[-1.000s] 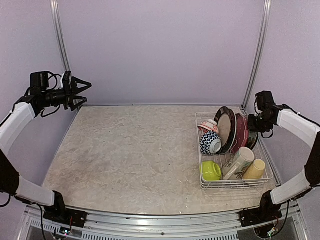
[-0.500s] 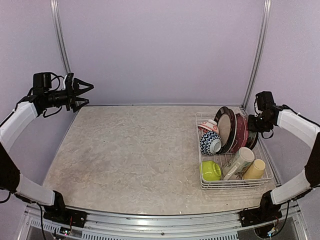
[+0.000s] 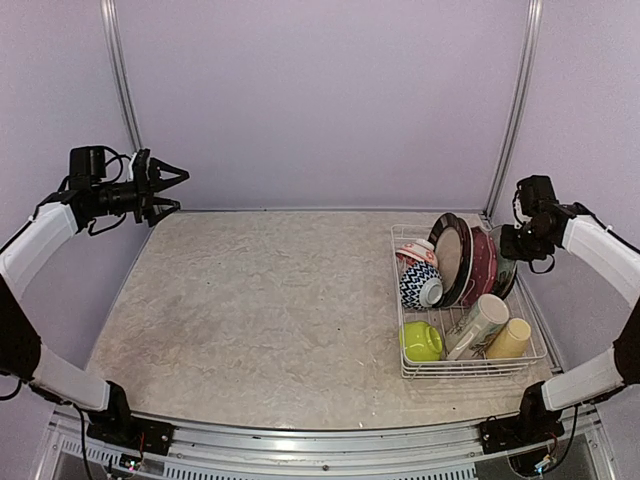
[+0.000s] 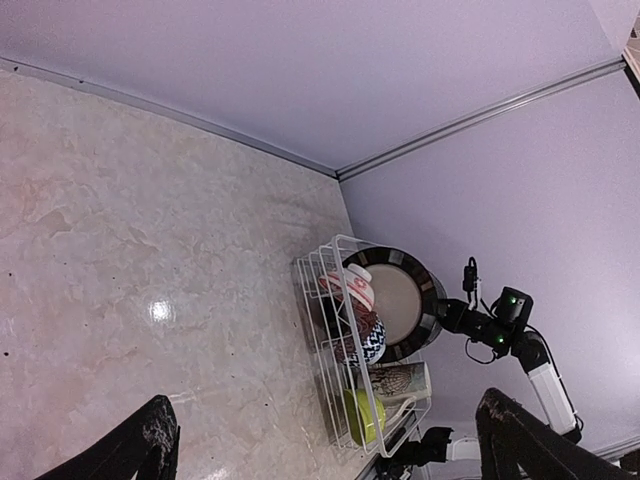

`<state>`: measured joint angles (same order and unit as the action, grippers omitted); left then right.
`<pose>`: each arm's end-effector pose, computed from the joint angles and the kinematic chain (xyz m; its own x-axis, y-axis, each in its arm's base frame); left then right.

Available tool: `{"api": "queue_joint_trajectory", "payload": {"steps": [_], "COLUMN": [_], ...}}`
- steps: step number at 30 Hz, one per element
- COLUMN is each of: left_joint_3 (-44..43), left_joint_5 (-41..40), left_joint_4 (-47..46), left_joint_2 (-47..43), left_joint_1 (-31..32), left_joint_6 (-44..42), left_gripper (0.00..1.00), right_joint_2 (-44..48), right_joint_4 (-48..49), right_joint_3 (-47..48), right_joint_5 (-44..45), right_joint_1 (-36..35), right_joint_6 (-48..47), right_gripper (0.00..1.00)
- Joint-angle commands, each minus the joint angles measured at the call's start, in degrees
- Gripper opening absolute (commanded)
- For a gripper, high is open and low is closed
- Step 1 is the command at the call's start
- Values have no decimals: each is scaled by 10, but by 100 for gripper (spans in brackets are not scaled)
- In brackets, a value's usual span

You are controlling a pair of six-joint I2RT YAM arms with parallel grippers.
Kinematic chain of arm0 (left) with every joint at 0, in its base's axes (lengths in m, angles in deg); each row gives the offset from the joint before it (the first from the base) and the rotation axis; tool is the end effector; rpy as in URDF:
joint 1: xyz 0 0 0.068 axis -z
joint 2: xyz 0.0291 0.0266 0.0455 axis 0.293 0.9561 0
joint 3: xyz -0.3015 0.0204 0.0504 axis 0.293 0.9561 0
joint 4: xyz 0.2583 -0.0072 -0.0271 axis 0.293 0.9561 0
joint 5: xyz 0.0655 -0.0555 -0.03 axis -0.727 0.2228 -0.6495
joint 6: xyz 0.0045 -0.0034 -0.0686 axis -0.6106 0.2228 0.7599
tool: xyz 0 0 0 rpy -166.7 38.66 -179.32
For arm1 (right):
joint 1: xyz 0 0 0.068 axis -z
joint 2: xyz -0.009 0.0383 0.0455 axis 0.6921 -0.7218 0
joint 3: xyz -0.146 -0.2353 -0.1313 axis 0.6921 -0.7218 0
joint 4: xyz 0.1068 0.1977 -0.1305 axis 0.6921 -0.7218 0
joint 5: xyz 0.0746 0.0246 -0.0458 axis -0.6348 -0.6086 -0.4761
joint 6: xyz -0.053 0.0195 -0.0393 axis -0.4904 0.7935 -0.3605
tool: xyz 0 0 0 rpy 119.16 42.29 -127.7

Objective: Unload the mixed dishes from the dish rack
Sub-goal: Grab the plate from the dish rack.

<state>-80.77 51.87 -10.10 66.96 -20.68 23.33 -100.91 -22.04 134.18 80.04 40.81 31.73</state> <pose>0.2982 -0.0260 0.3910 -0.7594 -0.4050 -0.5093 0.2898 0.4903 -0.8220 0.2743 0.0006 0.3115 -0.7083 0.2347 -0.6657 0.3172 0.9484 -0.0031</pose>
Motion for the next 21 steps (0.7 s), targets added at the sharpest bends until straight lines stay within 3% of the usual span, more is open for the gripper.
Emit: {"api": "queue_joint_trajectory", "payload": {"steps": [1,11,16,21], "left_joint_3": [-9,-19,-29,-30], "left_joint_5": [8,31,29,2], "left_joint_4": [4,3,7,12], "left_joint_2": [9,35,53,48], "left_joint_1": [5,6,7,17], "left_joint_6": [0,26,46,43], "left_gripper": [99,99,99,99], "right_joint_2": [40,115,157,206], "right_joint_4": [2,-48,-37,-8], "right_joint_3": [37,79,62,60], "right_joint_5": [31,25,67,49], "right_joint_1": [2,2,2,2], "right_joint_6": [-1,4,-7,-5], "right_gripper": [0,0,0,0]}}
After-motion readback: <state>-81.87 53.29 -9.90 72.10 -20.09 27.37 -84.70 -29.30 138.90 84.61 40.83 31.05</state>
